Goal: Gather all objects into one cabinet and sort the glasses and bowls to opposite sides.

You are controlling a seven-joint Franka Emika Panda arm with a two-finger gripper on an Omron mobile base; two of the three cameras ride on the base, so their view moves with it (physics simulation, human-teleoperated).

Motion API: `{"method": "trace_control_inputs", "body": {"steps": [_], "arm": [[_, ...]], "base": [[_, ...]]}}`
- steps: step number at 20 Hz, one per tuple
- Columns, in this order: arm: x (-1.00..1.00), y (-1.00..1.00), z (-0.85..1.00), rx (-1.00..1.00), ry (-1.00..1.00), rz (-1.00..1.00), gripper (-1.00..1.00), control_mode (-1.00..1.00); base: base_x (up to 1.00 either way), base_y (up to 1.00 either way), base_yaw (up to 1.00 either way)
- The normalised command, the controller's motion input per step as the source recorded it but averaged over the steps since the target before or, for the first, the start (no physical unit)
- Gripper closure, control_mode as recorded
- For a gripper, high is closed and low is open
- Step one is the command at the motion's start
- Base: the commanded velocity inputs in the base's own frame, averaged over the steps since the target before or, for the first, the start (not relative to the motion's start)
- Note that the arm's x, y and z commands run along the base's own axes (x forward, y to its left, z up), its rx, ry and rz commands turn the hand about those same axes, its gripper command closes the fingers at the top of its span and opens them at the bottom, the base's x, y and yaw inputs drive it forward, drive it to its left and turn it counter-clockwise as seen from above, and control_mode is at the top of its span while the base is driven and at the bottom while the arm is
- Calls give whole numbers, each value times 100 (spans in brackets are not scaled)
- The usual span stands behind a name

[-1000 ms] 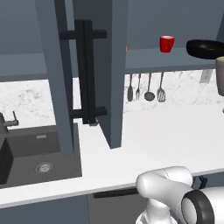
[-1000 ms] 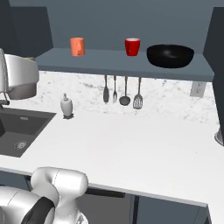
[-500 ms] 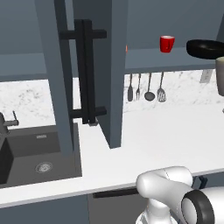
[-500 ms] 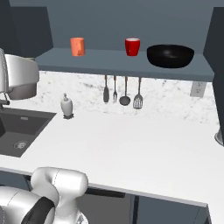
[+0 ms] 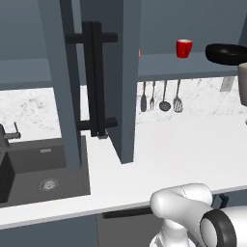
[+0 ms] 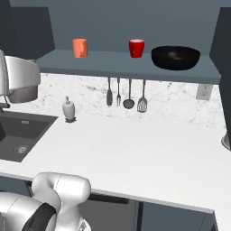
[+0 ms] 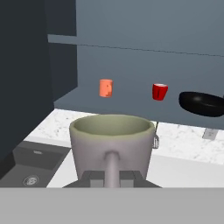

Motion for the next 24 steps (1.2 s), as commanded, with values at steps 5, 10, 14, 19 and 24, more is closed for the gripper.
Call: {"method": "trace_control_inputs", "body": {"steps": [5,10,14,19,24], "arm": [[0,0,0,0,0,0,100,100],[0,0,0,0,0,0,100,-100],[0,0,-3,4,0,0,100,-100],[62,-24,-58,37,-8,6,100,-100],[7,-2,-16,6,-3,1,100,-100]], "base": [[0,0,0],[0,0,0],[0,0,0],[0,0,0],[0,0,0]]}}
